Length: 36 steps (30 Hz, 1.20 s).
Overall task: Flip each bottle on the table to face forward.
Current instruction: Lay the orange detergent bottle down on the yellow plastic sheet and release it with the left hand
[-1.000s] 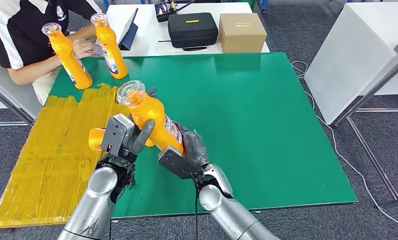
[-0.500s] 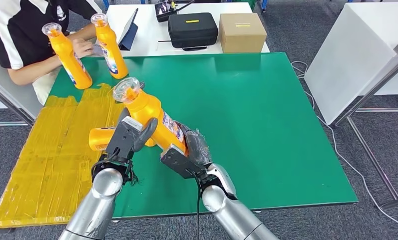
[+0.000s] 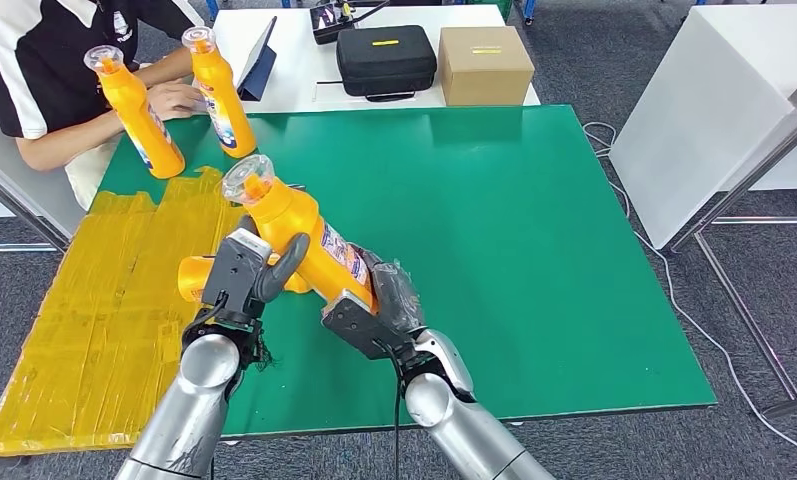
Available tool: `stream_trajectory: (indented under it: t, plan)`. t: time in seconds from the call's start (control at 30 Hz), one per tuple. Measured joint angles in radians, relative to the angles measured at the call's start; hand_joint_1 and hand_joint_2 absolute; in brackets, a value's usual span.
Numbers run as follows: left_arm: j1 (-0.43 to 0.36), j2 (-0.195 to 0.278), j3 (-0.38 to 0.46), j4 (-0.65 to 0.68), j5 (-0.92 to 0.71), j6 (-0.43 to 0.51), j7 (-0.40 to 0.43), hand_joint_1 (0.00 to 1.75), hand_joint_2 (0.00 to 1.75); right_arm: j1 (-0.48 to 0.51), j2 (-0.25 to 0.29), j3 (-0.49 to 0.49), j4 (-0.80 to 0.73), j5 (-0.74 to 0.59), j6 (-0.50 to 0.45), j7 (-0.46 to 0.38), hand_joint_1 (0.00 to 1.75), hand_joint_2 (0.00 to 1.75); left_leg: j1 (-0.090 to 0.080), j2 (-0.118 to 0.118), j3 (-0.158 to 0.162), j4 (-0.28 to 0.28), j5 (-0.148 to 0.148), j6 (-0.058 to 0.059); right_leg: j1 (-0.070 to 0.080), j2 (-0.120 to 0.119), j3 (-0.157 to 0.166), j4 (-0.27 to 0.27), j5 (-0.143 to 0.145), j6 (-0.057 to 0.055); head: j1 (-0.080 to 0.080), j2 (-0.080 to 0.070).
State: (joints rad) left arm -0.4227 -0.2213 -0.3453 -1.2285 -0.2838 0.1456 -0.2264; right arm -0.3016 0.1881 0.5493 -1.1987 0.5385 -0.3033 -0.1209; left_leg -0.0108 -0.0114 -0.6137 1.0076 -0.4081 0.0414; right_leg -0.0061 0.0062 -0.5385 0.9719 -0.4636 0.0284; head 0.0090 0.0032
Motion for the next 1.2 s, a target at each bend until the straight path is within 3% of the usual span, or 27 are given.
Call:
stream_trajectory:
  t: [0.4,0.43,0.53,0.57,0.97,1.2]
  plan:
    - [0.000,0.000,0.022,0.010,0.041,-0.031,-0.005,1.75,1.75,0.006,0.000,0.000,-0.009,0.000,0.000,0.000,1.75,1.75,0.000,0.000,0.000,0.000,0.000,0.000,0.000,0.000,0.000,0.000,0.000,0.000,0.000,0.000]
    - [0.000,0.000,0.024,0.010,0.047,-0.035,-0.005,1.75,1.75,0.007,0.000,0.000,-0.010,0.000,0.000,0.000,1.45,1.75,0.000,0.000,0.000,0.000,0.000,0.000,0.000,0.000,0.000,0.000,0.000,0.000,0.000,0.000]
    - [0.002,0.000,0.029,0.010,0.062,-0.042,-0.006,1.75,1.75,0.012,0.000,0.000,-0.018,0.001,-0.002,-0.001,0.14,1.75,0.000,0.000,0.000,0.000,0.000,0.000,0.000,0.000,0.000,0.000,0.000,0.000,0.000,0.000]
    - [0.003,0.000,0.030,0.010,0.065,-0.043,-0.007,1.75,1.75,0.014,0.000,0.000,-0.023,0.003,-0.004,-0.004,0.00,1.75,0.000,0.000,0.000,0.000,0.000,0.000,0.000,0.000,0.000,0.000,0.000,0.000,0.000,0.000]
    - [0.034,0.003,0.045,0.004,0.074,-0.041,-0.008,1.75,1.75,0.031,-0.012,0.004,-0.089,0.007,-0.017,-0.038,0.00,1.75,0.000,0.000,0.000,0.000,0.000,0.000,0.000,0.000,0.000,0.000,0.000,0.000,0.000,0.000]
    - [0.060,0.016,0.094,-0.025,0.068,0.012,-0.025,1.75,1.75,0.059,-0.037,-0.006,-0.177,0.009,-0.042,-0.068,0.00,1.75,0.000,0.000,0.000,0.000,0.000,0.000,0.000,0.000,0.000,0.000,0.000,0.000,0.000,0.000]
